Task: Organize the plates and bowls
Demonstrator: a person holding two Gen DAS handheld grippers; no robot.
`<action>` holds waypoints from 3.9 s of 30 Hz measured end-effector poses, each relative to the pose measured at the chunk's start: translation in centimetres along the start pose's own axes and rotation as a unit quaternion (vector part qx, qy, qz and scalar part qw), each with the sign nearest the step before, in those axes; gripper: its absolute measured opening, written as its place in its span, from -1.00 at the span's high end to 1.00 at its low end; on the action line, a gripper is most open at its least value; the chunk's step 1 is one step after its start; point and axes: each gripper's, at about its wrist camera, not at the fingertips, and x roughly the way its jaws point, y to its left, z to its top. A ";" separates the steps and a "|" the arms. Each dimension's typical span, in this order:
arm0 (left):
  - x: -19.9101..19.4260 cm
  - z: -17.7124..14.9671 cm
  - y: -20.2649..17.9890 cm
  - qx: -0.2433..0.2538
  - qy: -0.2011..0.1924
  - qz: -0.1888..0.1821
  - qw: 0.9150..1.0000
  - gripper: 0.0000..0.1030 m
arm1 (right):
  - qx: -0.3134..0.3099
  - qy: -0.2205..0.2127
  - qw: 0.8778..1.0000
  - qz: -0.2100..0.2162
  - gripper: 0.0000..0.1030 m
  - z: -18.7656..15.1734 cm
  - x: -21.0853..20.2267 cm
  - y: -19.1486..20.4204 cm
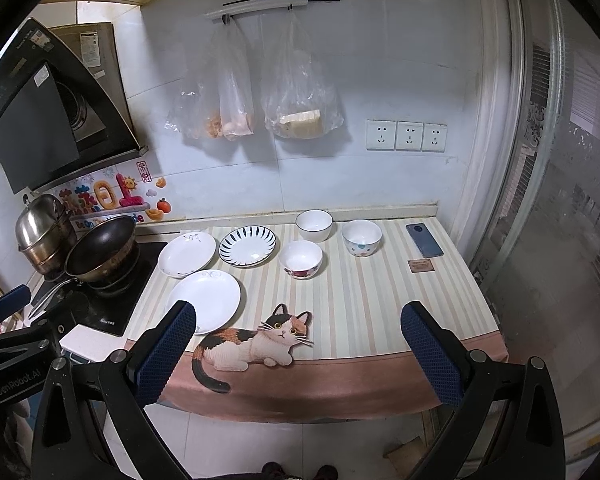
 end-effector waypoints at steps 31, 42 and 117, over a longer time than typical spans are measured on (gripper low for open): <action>-0.4 0.0 0.5 -0.002 -0.001 -0.001 1.000 -1.00 | 0.000 0.003 1.000 0.006 -1.00 -0.3 -0.3 0.7; -0.1 0.2 1.3 -0.007 -0.002 -0.005 1.000 -1.00 | 0.006 -0.001 1.000 0.010 -1.00 -0.4 -0.3 1.2; 44.6 -6.4 -1.0 -0.049 0.298 -0.122 0.945 0.25 | 0.124 0.297 0.931 0.172 0.52 -8.5 47.4 -4.3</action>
